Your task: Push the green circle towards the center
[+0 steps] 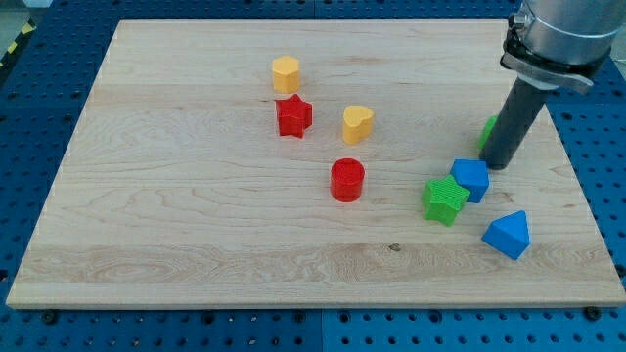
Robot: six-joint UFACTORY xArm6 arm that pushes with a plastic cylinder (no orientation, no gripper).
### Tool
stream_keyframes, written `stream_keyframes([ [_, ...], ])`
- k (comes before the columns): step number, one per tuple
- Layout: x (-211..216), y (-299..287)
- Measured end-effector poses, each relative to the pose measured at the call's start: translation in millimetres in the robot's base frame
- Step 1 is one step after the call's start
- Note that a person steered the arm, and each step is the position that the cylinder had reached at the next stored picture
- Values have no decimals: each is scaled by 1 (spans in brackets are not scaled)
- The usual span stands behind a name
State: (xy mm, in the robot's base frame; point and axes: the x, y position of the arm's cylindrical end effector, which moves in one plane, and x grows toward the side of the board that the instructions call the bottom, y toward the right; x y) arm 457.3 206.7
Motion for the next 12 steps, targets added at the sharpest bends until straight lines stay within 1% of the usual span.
stream_keyframes([
  [2, -43, 19],
  [3, -32, 32],
  [4, -20, 73],
  [5, -58, 87],
  [6, -68, 87],
  [7, -77, 72],
  [8, -82, 41],
  [9, -82, 27],
  [11, -65, 36],
  [12, -65, 34],
])
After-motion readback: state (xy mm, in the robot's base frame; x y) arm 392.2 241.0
